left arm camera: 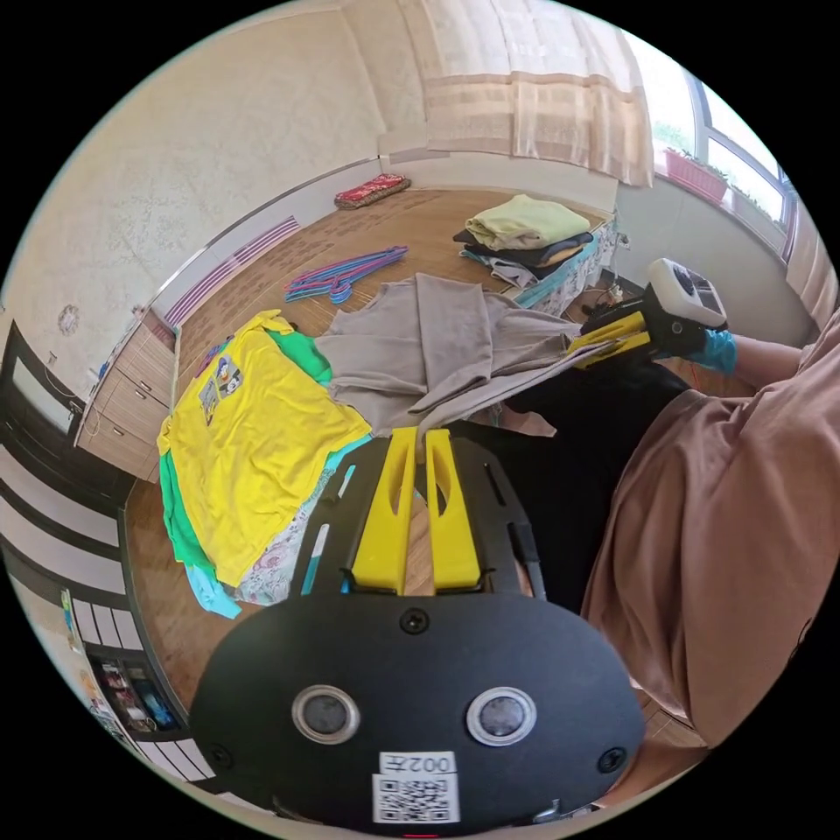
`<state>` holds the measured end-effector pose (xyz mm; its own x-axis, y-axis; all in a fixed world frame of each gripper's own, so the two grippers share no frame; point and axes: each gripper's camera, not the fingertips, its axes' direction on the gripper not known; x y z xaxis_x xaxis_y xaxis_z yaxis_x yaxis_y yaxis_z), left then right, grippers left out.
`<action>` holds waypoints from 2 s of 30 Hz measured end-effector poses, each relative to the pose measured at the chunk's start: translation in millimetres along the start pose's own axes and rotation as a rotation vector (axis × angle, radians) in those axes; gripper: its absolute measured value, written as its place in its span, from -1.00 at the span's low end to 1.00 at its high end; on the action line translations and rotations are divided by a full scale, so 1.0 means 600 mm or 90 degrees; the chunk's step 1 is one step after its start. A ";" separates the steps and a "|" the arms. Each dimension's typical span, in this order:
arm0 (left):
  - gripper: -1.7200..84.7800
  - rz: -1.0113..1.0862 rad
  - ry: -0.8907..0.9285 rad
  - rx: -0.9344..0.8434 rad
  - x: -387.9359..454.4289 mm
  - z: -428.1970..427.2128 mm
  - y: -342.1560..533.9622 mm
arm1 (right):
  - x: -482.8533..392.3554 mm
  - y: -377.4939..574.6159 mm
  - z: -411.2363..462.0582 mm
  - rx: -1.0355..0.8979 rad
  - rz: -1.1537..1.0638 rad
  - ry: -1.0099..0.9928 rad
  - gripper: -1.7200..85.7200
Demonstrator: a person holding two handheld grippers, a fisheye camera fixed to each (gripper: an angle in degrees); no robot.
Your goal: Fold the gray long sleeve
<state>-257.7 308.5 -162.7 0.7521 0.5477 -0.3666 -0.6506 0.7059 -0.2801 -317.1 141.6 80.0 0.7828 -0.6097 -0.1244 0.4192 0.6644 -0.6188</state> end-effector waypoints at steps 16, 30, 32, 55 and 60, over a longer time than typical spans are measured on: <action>-0.98 -0.009 -0.003 -0.011 0.010 -0.005 0.026 | 0.028 0.191 0.036 -0.055 0.151 0.038 -0.97; -0.98 -0.019 0.113 -0.053 -0.028 0.042 0.122 | 0.076 0.301 0.030 -0.040 0.138 -0.018 -0.98; -0.98 -0.010 0.111 -0.078 -0.023 0.056 0.133 | 0.078 0.318 0.037 -0.047 0.143 -0.014 -0.98; -0.98 -0.043 0.113 -0.076 -0.094 0.045 0.123 | 0.205 0.386 -0.016 0.116 -0.007 -0.315 -0.82; -0.98 -0.041 0.113 -0.085 -0.110 0.052 0.113 | 0.195 0.375 0.022 0.040 -0.056 -0.291 -0.77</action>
<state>-348.3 334.2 -129.6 0.7697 0.4078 -0.4912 -0.6191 0.6645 -0.4185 -125.5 225.3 -63.6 0.8594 -0.4217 0.2890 0.5089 0.6518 -0.5623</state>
